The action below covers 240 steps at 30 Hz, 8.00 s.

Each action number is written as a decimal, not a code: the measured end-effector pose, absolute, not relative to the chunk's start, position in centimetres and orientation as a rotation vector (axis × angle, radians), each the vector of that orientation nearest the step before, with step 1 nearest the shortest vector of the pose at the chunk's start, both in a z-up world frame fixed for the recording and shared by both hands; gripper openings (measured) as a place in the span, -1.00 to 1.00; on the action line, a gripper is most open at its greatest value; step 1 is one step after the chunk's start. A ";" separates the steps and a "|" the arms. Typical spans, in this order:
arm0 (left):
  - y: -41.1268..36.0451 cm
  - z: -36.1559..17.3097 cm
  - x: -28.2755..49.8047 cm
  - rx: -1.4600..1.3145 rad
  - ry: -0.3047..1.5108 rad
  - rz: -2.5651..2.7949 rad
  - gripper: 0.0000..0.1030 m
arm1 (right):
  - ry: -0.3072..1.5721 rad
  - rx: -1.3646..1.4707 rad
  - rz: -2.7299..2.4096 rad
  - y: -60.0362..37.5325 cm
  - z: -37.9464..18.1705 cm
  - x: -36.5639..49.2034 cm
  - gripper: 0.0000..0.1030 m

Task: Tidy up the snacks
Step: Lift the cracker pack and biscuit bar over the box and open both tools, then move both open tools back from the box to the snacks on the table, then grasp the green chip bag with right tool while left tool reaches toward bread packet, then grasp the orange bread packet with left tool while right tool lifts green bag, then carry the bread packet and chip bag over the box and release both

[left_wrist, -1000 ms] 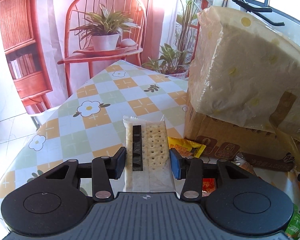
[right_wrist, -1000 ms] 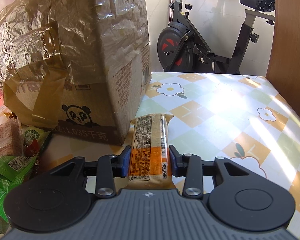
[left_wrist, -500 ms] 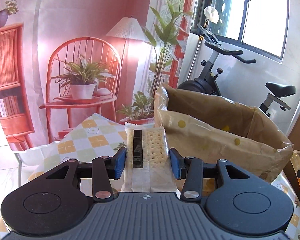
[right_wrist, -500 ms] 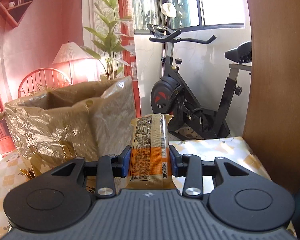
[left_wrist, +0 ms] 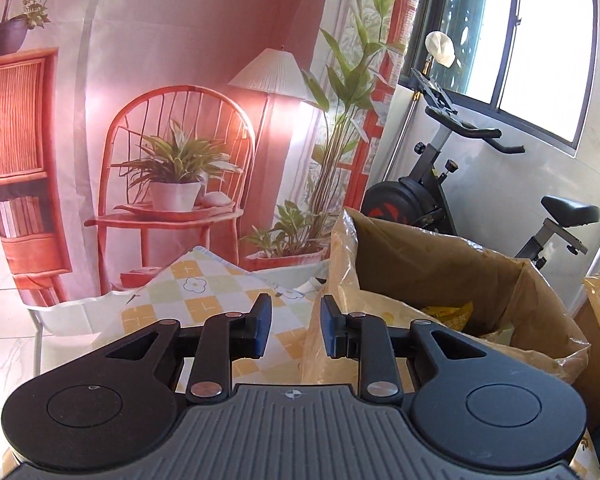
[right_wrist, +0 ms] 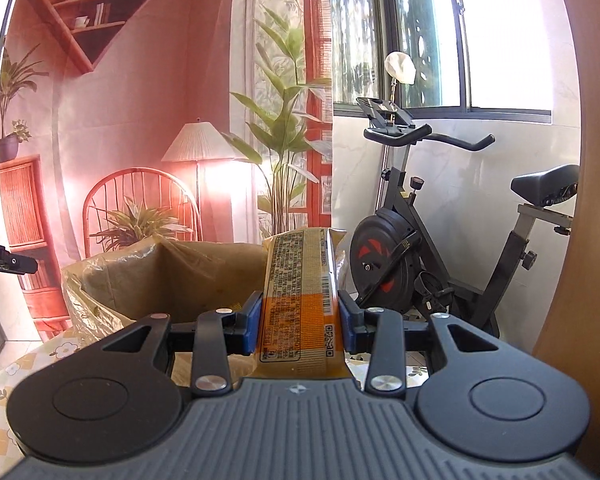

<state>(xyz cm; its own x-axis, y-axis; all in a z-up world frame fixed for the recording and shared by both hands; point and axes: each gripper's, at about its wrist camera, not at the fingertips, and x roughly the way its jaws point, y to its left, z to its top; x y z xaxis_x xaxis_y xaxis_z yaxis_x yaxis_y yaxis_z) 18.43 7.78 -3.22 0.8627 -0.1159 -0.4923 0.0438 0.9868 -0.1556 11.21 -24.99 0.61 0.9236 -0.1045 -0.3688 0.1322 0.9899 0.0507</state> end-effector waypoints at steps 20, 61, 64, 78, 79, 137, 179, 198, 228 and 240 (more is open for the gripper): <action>9.5 -21.3 16.0 0.059 0.918 -0.079 0.38 | 0.402 0.081 -0.138 -24.4 -1.6 10.7 -0.23; -2.8 -2.2 29.4 0.041 0.566 -0.257 0.40 | 0.590 0.061 -0.078 -23.9 -1.6 23.1 0.10; -1.6 -1.5 28.1 0.030 0.568 -0.250 0.40 | 0.573 0.070 -0.066 -24.0 -0.8 21.9 0.17; 5.0 -1.0 19.8 -0.023 0.547 -0.182 0.39 | 0.517 0.068 0.000 -22.1 0.3 15.0 0.22; 5.4 -1.3 19.0 -0.025 0.547 -0.174 0.39 | 0.507 0.069 0.001 -21.9 0.1 14.4 0.31; 6.6 -12.0 11.3 0.006 0.741 -0.146 0.39 | 0.809 0.162 0.148 -14.5 -12.4 7.1 0.71; 6.1 -13.7 12.2 -0.035 0.784 -0.185 0.38 | 0.902 0.265 -0.150 -17.3 -15.5 12.0 0.99; 3.1 -15.0 13.6 0.070 0.820 -0.398 0.41 | 0.863 0.258 -0.015 -19.0 -14.5 9.8 0.56; 0.4 -17.4 14.9 0.267 0.808 -0.487 0.43 | 0.823 0.291 -0.079 -20.5 -14.1 7.8 0.56; 5.2 -9.4 11.8 0.070 0.626 -0.343 0.43 | 0.680 0.255 -0.093 -20.7 -9.1 4.6 0.56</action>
